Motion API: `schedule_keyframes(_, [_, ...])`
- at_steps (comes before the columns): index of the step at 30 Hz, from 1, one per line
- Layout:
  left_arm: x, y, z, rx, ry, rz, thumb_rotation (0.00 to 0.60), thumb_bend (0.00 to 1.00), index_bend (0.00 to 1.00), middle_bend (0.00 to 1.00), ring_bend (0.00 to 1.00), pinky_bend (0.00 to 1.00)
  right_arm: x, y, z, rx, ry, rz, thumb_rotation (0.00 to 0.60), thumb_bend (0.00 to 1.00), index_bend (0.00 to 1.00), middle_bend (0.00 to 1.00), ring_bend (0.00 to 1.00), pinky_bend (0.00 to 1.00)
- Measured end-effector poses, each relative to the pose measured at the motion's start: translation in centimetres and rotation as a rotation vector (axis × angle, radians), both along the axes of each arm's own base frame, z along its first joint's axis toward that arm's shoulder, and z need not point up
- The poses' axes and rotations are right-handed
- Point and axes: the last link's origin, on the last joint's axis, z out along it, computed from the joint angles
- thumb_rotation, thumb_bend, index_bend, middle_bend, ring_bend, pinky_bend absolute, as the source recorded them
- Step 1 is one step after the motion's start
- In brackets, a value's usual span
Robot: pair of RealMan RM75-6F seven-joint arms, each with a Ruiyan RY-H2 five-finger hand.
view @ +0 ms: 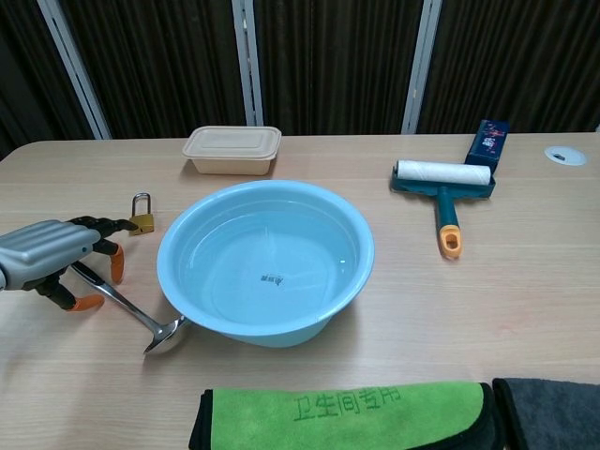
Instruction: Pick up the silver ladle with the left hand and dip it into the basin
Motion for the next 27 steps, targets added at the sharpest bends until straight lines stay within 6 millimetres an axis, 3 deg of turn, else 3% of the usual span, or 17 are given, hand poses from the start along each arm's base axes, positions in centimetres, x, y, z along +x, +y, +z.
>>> schedule_keyframes(12, [0.0,0.0,-0.4,-0.021,-0.014,0.008,0.6,0.4,0.52,0.0,0.0,0.0,-0.2,0.0,0.2,-0.012,0.004,-0.006,0.6,0.0,0.0,0.0,0.0,0.0])
schedule_keyframes(27, [-0.1,-0.8,1.2,0.011,-0.035,-0.012,0.6,0.41,0.56,0.0,0.0,0.0,0.1,0.2,0.2,-0.013,0.003,0.005,0.6,0.0,0.0,0.0,0.0,0.0])
